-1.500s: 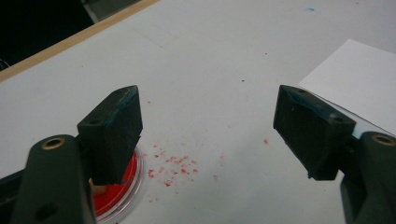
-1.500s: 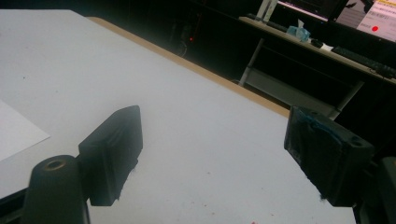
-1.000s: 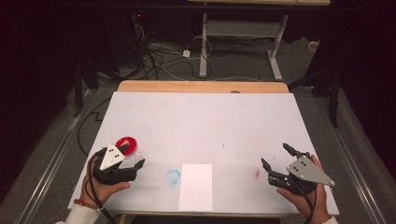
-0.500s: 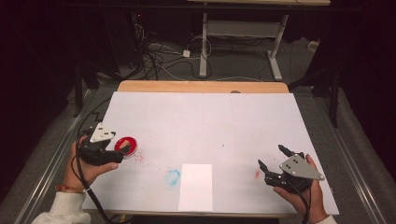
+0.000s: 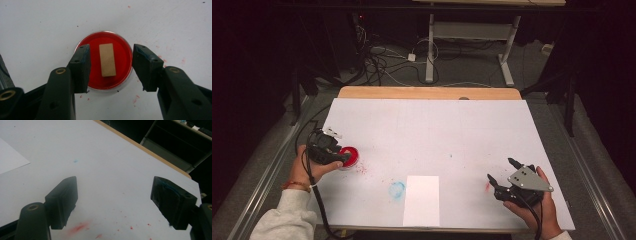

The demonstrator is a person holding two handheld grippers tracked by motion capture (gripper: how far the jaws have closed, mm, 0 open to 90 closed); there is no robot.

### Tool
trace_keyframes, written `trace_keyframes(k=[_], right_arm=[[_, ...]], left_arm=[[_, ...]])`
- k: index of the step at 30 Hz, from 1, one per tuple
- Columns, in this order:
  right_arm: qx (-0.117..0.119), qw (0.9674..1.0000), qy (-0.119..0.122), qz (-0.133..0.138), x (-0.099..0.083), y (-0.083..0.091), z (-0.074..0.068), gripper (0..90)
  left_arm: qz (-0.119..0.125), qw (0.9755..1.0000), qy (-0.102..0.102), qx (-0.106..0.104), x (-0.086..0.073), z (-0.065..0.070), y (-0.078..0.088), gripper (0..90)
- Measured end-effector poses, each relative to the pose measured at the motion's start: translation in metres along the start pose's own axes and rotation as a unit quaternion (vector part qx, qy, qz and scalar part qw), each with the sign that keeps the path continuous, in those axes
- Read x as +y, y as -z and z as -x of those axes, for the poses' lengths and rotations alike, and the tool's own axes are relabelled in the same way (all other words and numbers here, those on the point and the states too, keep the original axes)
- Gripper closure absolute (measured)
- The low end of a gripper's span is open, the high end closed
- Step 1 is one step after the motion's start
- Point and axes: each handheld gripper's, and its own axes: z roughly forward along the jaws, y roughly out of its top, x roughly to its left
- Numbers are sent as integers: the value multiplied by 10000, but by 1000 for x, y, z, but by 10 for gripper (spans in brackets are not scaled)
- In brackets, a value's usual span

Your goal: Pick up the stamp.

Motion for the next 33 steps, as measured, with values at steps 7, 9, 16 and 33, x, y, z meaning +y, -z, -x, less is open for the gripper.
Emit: trace_keyframes(k=[7,9,16,33], right_arm=[[7,10000,82,-11,0,0,-2,226],[19,9999,112,-53,-1,-1,-3,226],[-1,9998,170,-67,-1,0,-4,225],[-1,9998,207,-85,0,1,-5,226]], left_arm=[[-187,9997,-156,-2,1,1,-7,593],[-216,9996,-167,37,2,2,-9,617],[-361,9991,-208,105,7,1,-15,660],[-294,9994,-160,65,4,-1,-22,732]])
